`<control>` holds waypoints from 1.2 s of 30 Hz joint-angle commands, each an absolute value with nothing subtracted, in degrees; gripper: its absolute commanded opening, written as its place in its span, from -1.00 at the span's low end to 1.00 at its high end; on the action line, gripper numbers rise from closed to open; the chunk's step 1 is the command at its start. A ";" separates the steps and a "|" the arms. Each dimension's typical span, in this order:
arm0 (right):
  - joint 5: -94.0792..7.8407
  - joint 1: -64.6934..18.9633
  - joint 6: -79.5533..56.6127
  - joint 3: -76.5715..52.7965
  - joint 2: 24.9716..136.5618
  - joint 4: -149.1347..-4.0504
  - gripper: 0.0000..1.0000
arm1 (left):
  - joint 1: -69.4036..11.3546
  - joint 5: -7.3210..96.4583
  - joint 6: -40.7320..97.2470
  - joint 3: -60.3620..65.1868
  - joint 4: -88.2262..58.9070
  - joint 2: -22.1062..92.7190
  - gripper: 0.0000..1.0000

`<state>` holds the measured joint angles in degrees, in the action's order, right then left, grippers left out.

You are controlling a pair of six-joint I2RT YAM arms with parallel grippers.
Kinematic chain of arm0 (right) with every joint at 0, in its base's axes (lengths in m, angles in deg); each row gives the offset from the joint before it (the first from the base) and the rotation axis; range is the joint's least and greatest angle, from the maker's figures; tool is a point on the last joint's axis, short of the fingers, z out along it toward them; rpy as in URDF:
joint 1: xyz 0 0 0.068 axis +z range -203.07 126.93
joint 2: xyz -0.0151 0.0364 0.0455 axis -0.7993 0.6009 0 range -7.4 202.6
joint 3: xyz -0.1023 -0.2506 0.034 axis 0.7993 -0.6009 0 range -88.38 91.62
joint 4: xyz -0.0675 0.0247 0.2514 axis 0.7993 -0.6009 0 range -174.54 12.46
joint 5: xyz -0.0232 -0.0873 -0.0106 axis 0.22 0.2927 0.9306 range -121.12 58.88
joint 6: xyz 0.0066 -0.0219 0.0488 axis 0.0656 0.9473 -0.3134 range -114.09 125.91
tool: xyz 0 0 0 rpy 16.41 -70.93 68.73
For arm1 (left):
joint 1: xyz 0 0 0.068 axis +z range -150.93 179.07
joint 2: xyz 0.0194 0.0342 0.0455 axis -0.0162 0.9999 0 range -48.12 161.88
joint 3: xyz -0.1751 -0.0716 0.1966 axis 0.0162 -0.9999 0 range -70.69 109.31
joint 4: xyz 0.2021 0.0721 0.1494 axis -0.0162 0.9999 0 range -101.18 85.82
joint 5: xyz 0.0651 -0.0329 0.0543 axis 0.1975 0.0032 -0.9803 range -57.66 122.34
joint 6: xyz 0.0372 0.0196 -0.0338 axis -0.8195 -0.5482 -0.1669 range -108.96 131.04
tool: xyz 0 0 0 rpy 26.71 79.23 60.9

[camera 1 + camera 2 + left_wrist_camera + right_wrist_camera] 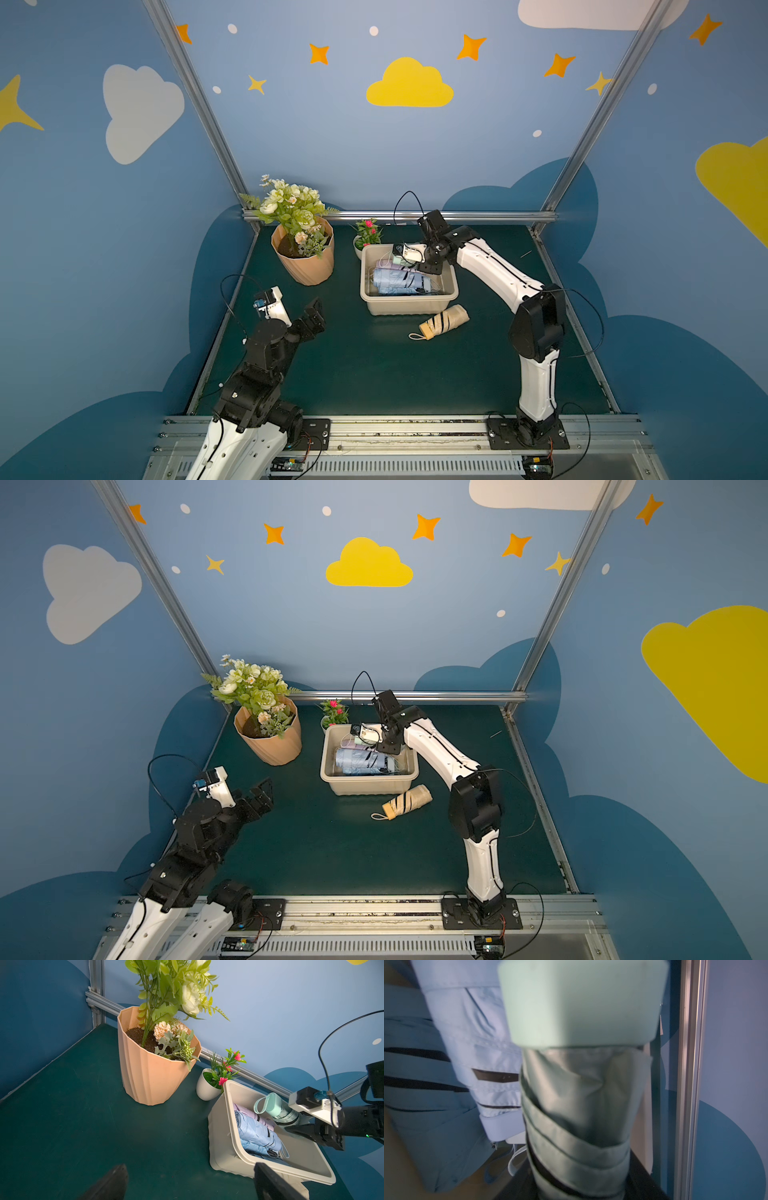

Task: Put the umbrella into the storage box
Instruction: Place the umbrella in the storage box, then pick up the umbrella from the center of the board.

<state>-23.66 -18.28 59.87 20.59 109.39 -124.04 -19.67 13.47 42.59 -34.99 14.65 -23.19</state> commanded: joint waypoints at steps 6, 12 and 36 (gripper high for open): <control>-17.69 -16.45 61.10 20.99 111.75 -117.08 0.57 | -19.40 13.07 42.73 -35.01 16.80 -24.18 1.00; -16.70 -15.82 58.69 21.13 107.56 -117.17 0.97 | -19.44 14.53 40.73 -33.28 16.08 -22.38 1.00; -25.03 -34.77 -13.39 -19.64 54.13 -115.12 0.95 | -39.40 32.19 7.58 -20.58 2.82 -1.57 0.84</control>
<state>-23.63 -30.52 5.58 -16.13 57.83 -113.12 -35.10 32.61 15.55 -22.79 4.57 -3.41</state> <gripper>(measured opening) 0.978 0.918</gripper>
